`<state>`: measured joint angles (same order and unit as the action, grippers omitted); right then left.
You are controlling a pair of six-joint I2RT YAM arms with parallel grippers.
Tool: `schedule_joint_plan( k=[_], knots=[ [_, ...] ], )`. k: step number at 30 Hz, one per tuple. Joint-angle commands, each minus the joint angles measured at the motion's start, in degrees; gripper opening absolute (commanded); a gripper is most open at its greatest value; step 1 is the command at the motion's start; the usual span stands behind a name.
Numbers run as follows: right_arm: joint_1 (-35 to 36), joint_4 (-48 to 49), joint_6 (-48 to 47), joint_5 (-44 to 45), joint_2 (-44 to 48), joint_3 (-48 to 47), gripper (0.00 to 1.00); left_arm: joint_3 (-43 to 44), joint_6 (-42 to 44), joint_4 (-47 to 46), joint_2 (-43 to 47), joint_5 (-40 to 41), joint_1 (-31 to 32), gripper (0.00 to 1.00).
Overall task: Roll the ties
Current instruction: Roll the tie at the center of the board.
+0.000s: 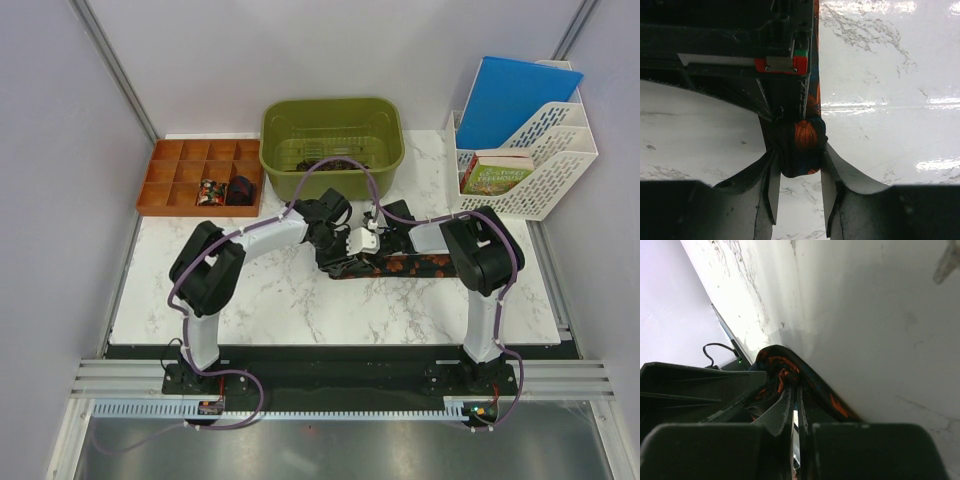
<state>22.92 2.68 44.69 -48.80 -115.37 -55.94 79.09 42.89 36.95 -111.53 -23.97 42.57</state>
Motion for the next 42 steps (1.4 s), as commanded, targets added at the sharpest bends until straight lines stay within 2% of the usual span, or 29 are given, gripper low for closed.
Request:
schedule_joint_plan(
  k=[1,10,18,22,28,30,33,34,39,40,42],
  knots=[
    [0.9,3.1,0.7,1.4,0.3,0.0,0.10,1.4,0.2,1.1,-8.5,2.1,4.4,0.20],
    [-1.8,-1.4,-1.0,0.0,3.6,-0.6,0.32,1.1,3.3,6.6,-11.5,6.6,4.4,0.15],
    [-3.2,-1.6,-1.3,-2.1,8.1,0.3,0.37,0.9,4.2,7.5,-12.1,6.3,4.4,0.14],
    [-2.8,3.8,2.7,-2.4,8.1,2.1,0.42,1.1,4.2,7.6,-12.0,6.0,4.3,0.14],
    [-1.7,3.2,2.0,-1.0,6.9,2.4,0.45,1.2,4.0,7.8,-12.0,5.7,3.9,0.14],
    [-1.6,3.1,1.0,-0.3,6.1,2.4,0.43,1.2,4.0,7.9,-11.9,5.5,3.8,0.15],
    [-1.6,2.8,0.3,0.0,5.1,2.3,0.35,1.4,3.9,8.0,-11.7,5.0,3.4,0.19],
    [-1.6,2.0,-1.0,0.3,4.9,2.3,0.27,1.5,3.8,8.0,-11.6,5.0,3.3,0.21],
    [-1.6,-1.4,-4.6,0.9,2.9,1.2,0.09,1.8,3.6,8.0,-10.4,3.9,2.2,0.29],
    [-1.7,-1.8,-5.0,1.0,2.7,1.0,0.03,1.7,3.6,8.0,-10.0,3.7,2.0,0.30],
    [-1.9,-2.6,-6.4,1.9,2.2,0.7,0.00,1.7,3.6,8.0,-8.7,2.6,1.3,0.33]
  ],
)
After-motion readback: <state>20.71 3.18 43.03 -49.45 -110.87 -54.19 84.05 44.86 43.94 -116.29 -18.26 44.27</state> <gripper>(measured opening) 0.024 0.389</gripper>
